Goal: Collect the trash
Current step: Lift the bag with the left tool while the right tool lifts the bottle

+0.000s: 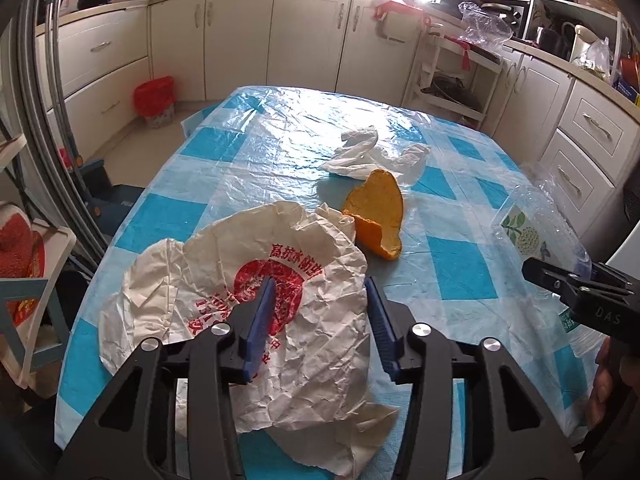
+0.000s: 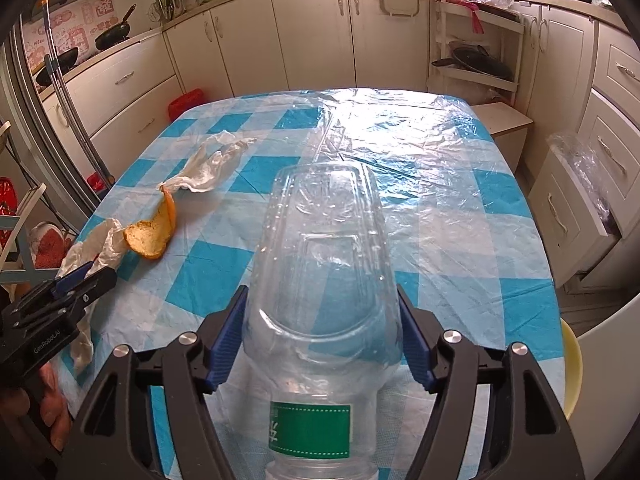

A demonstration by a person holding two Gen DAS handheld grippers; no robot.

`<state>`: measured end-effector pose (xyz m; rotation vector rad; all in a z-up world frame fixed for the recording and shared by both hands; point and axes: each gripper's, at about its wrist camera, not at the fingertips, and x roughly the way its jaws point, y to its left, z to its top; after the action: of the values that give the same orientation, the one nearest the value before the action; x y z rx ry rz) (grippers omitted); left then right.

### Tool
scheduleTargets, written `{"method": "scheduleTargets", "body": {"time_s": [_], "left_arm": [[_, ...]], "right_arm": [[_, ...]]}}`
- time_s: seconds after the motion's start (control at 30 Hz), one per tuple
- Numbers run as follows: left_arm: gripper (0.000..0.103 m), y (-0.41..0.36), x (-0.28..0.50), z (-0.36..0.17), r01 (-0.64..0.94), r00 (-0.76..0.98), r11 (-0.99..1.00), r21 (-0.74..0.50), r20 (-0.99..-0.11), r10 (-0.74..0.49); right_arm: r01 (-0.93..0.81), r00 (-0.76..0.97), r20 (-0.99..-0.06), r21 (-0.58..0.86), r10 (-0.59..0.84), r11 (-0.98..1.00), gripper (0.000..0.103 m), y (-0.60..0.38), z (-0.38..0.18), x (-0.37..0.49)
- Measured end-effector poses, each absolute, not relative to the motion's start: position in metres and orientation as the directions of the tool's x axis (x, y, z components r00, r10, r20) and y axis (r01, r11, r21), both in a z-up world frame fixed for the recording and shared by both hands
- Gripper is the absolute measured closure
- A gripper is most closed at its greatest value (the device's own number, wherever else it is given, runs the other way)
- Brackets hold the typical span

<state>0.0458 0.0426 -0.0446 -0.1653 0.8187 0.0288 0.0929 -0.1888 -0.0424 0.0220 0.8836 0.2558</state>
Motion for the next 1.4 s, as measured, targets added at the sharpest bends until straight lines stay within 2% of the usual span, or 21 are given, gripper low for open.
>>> {"method": "scheduleTargets", "body": {"time_s": [0.1, 0.13, 0.2, 0.27, 0.43, 0.47, 0.53, 0.63, 0.7, 0.73, 0.83, 0.93, 1.2, 1.4], "left_arm": [[0.059, 0.047, 0.046, -0.045, -0.094, 0.685, 0.981, -0.169, -0.726, -0.06], [0.061, 0.047, 0.046, -0.045, -0.091, 0.686, 0.981, -0.171, -0.725, -0.062], [0.074, 0.046, 0.045, -0.044, -0.077, 0.692, 0.982, -0.171, -0.719, -0.071], [0.079, 0.045, 0.044, -0.042, -0.063, 0.702, 0.982, -0.176, -0.708, -0.081], [0.077, 0.041, 0.045, -0.042, -0.056, 0.698, 0.986, -0.155, -0.712, -0.072], [0.072, 0.04, 0.046, -0.043, -0.066, 0.695, 0.987, -0.144, -0.716, -0.058], [0.063, 0.042, 0.047, -0.044, -0.082, 0.688, 0.986, -0.145, -0.724, -0.049], [0.061, 0.047, 0.047, -0.044, -0.097, 0.686, 0.981, -0.168, -0.726, -0.057], [0.061, 0.046, 0.047, -0.045, -0.092, 0.686, 0.981, -0.17, -0.725, -0.061], [0.065, 0.045, 0.047, -0.045, -0.085, 0.687, 0.982, -0.168, -0.724, -0.064], [0.079, 0.043, 0.045, -0.044, -0.062, 0.697, 0.985, -0.163, -0.714, -0.074], [0.083, 0.042, 0.041, -0.038, -0.042, 0.714, 0.982, -0.183, -0.693, -0.099], [0.083, 0.044, 0.043, -0.041, -0.047, 0.702, 0.982, -0.185, -0.705, -0.1], [0.084, 0.06, 0.038, -0.032, -0.043, 0.71, 0.945, -0.325, -0.675, -0.2]], "right_arm": [[-0.21, 0.606, -0.761, 0.129, 0.233, 0.969, 0.037, -0.19, -0.042, 0.094], [-0.213, 0.606, -0.76, 0.132, 0.236, 0.968, 0.044, -0.191, -0.042, 0.094], [-0.217, 0.611, -0.753, 0.138, 0.245, 0.966, 0.046, -0.191, -0.04, 0.093], [-0.221, 0.624, -0.742, 0.135, 0.246, 0.966, 0.046, -0.19, -0.037, 0.092], [-0.228, 0.605, -0.757, 0.134, 0.248, 0.965, 0.044, -0.188, -0.042, 0.095], [-0.225, 0.601, -0.761, 0.13, 0.243, 0.966, 0.037, -0.187, -0.043, 0.096], [-0.221, 0.607, -0.759, 0.122, 0.235, 0.968, 0.033, -0.187, -0.043, 0.096], [-0.223, 0.608, -0.757, 0.125, 0.238, 0.967, 0.033, -0.187, -0.043, 0.097], [-0.23, 0.603, -0.759, 0.128, 0.245, 0.965, 0.042, -0.186, -0.043, 0.097], [-0.229, 0.603, -0.761, 0.125, 0.242, 0.965, 0.046, -0.186, -0.043, 0.097], [-0.238, 0.613, -0.747, 0.138, 0.258, 0.962, 0.046, -0.187, -0.039, 0.095], [-0.241, 0.64, -0.721, 0.14, 0.266, 0.96, 0.046, -0.188, -0.032, 0.091], [-0.245, 0.612, -0.748, 0.129, 0.256, 0.961, 0.046, -0.188, -0.037, 0.091], [-0.243, 0.632, -0.725, 0.148, 0.273, 0.959, 0.046, -0.195, -0.029, 0.087]]}}
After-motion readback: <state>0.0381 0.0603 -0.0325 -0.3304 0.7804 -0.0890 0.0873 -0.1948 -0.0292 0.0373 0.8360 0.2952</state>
